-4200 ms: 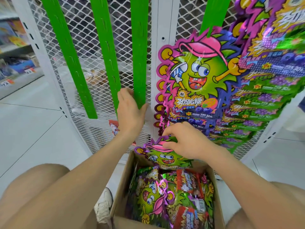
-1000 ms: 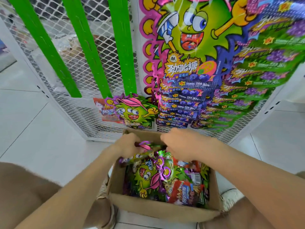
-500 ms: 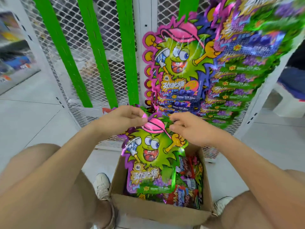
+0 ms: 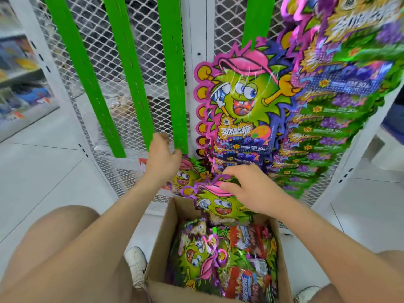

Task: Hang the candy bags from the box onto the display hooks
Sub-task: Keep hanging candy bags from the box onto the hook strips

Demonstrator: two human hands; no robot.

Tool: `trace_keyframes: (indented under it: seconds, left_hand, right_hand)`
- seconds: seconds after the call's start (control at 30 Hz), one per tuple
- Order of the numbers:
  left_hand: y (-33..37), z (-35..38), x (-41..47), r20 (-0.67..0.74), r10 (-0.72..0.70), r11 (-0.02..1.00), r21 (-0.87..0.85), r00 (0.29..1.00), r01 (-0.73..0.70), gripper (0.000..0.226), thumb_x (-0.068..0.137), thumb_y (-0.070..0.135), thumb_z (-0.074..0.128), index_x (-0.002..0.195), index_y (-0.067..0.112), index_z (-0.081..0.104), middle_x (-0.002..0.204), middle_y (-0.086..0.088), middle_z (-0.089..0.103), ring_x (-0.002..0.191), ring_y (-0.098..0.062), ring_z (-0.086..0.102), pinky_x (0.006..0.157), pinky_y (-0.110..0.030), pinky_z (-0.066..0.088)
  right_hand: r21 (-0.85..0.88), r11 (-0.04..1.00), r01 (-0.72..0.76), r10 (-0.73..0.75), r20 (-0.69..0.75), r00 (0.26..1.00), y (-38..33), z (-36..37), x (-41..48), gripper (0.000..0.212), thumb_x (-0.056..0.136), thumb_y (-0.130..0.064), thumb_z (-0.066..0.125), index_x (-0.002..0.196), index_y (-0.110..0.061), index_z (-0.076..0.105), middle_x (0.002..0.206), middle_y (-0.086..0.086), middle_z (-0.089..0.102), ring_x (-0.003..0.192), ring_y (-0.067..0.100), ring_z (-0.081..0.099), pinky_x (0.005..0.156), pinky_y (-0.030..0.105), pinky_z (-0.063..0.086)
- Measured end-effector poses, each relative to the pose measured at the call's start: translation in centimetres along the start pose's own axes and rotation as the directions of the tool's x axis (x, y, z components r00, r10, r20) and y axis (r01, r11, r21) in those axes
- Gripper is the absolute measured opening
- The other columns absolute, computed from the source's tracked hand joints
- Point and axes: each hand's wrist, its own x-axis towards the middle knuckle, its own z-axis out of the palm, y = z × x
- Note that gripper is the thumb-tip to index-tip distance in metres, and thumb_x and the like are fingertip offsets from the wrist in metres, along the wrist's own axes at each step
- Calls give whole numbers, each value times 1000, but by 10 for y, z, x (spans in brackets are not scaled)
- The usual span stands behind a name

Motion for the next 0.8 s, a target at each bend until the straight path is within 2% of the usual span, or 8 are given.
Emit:
trace_keyframes:
  seconds: [0.13,0.2,0.3,0.4,0.53,0.67,0.73,0.8]
  left_hand:
    - [-2,8,12,15,-13,994,-112,1000,15,33,99,21,69,129,12,58,113,-3,63,103,-25,63,87,-35,49]
    - [0,5,10,40,-29,985,-171,999,36,14,101,26,66,105,13,66,88,2,61,83,-20,58,76,-34,44]
    - [7,-12,0,102,-32,974,-220,994,54,38,103,38,62,87,3,62,69,-6,55,70,-25,55,71,-36,37]
    - [12,-32,-15,152,-6,988,-149,988,29,58,103,54,56,100,-3,67,90,-27,70,87,-36,71,76,-38,46]
    - [14,-53,-32,278,-6,992,-120,961,41,58,103,57,55,103,1,71,93,-25,72,88,-33,73,87,-42,54]
    - [12,-67,-37,374,-36,992,-100,927,79,69,96,70,56,98,2,70,79,-7,60,74,-29,63,81,-36,51]
    - [12,-69,-36,419,-28,993,-91,907,73,76,91,78,55,101,5,74,85,-6,60,79,-28,66,91,-45,55]
    - [14,-71,-38,411,-36,994,-80,911,76,68,93,74,55,92,9,73,91,-5,58,83,-20,59,80,-37,50]
  right_hand:
    - [-3,999,-40,40,-64,997,-5,1,4,37,100,-54,62,124,-27,69,84,-14,62,85,24,44,92,43,50]
    - [41,999,7,-5,-72,997,-12,0,4,26,103,-48,62,119,-29,69,86,-6,68,73,19,43,77,39,50]
    - [133,990,52,-57,36,998,-26,-3,3,7,107,-15,59,113,-16,63,76,-8,55,57,1,50,57,41,43]
    - [120,991,51,-66,125,990,-39,-1,4,30,103,8,53,126,-11,56,94,-6,53,71,-22,52,64,12,45]
    - [235,967,100,-76,-111,991,-57,3,9,22,103,-20,66,121,-24,55,109,-1,75,93,10,67,87,37,52]
    - [342,930,133,-5,-350,937,-76,0,16,19,90,-29,83,102,-20,71,87,-14,77,83,1,71,86,29,56]
    - [358,921,155,16,-431,902,-81,2,19,17,86,-27,87,98,-21,77,88,-15,77,85,-1,70,82,18,56]
    - [365,919,150,43,-470,882,-83,4,23,18,85,-29,87,100,-23,79,88,-16,76,86,-2,69,81,12,53]
